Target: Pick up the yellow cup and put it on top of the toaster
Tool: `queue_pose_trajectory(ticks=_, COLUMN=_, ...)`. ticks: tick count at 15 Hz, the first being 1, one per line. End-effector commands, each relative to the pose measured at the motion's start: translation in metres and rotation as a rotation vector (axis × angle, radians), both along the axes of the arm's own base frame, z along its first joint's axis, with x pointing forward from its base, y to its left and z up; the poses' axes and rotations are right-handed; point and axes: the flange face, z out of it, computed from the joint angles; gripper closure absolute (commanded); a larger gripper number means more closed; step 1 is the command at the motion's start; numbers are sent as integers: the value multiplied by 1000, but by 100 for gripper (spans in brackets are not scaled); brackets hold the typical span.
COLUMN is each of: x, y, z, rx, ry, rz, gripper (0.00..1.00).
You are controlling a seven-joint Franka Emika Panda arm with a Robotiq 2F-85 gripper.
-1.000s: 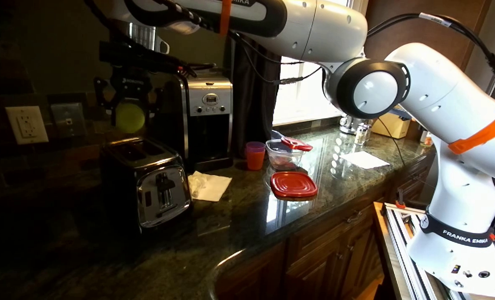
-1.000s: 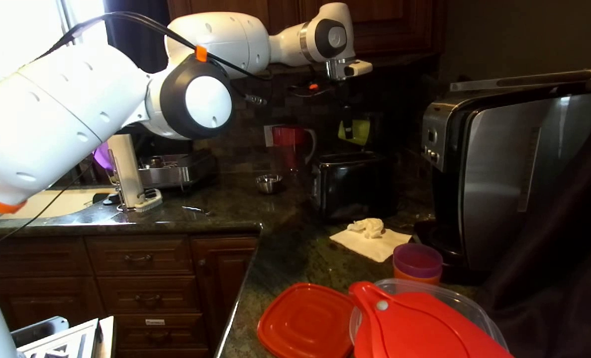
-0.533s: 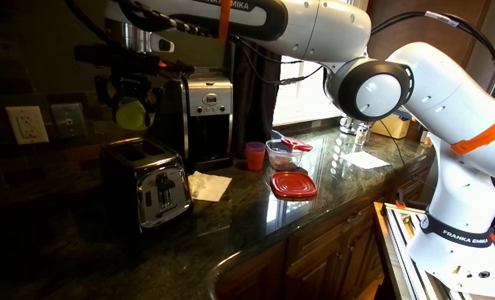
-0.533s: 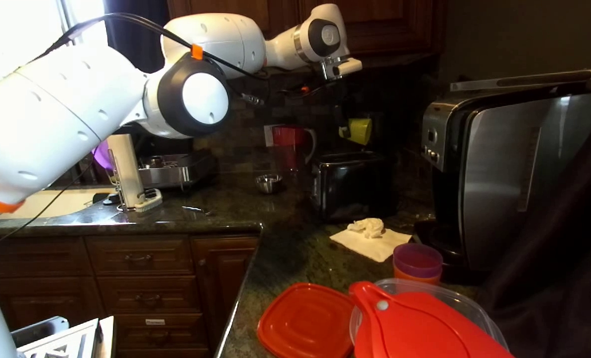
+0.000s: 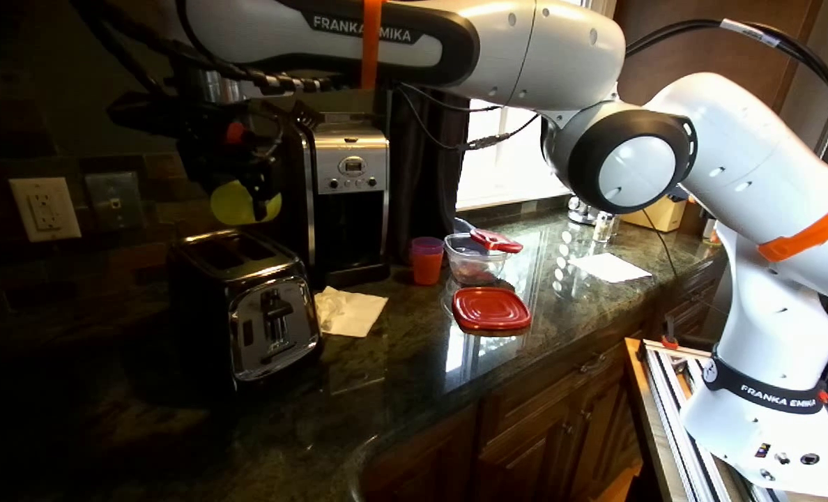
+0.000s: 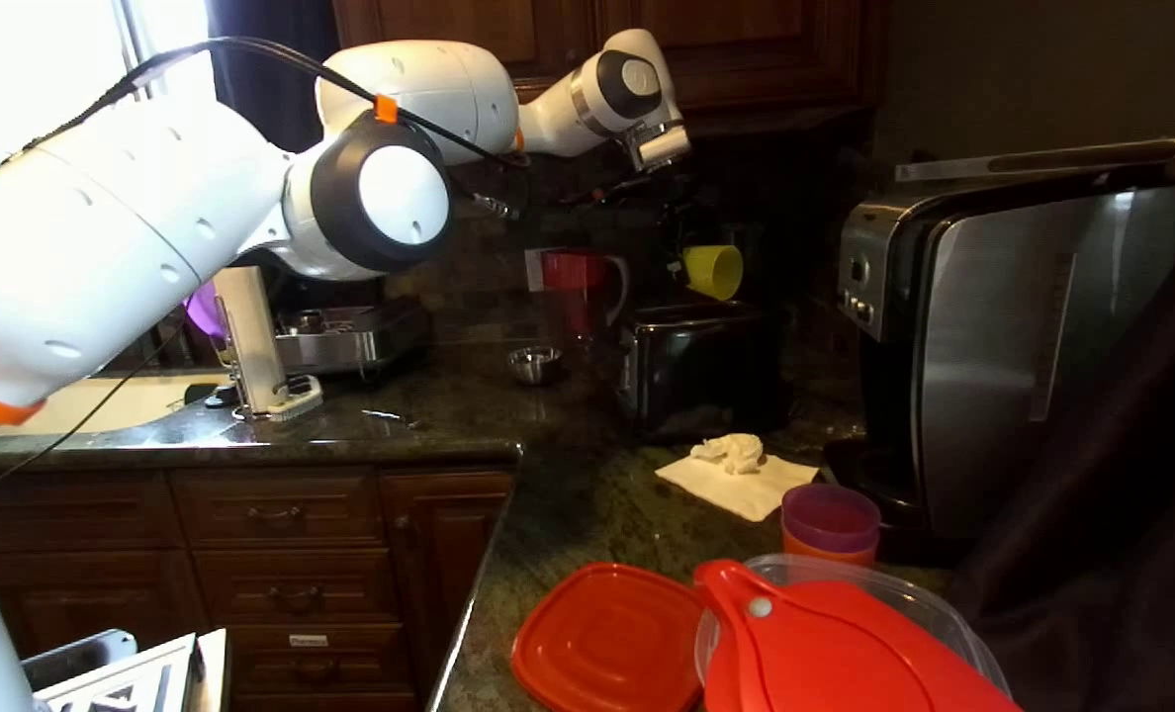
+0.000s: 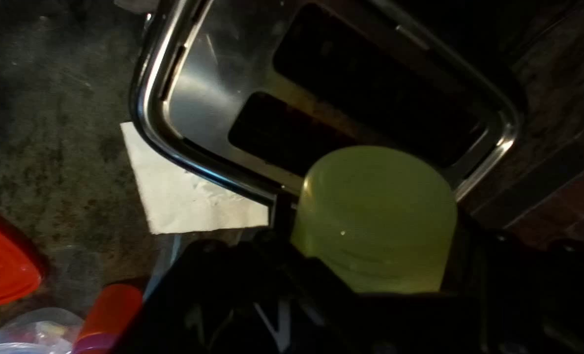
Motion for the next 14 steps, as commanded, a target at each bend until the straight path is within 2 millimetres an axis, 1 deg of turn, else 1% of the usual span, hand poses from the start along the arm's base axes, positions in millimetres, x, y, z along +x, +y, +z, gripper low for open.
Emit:
queue_pose_trajectory(ticks=1, x=-7, y=7, z=-20, rx=-48, ry=41, rz=-120, gripper=54)
queue_pose_trajectory(ticks=4, x=-10, y=16, z=-33, rx=-58, ry=67, rz=-118, gripper=54)
queue_pose_trajectory(ticks=8, x=-10, y=31, z=-36, rx=-88, ry=33, rz=-83, gripper=54)
queue_pose_trajectory(ticks=14, x=-17, y=48, z=-36, rx=-140, ry=25, rz=-47, gripper=54)
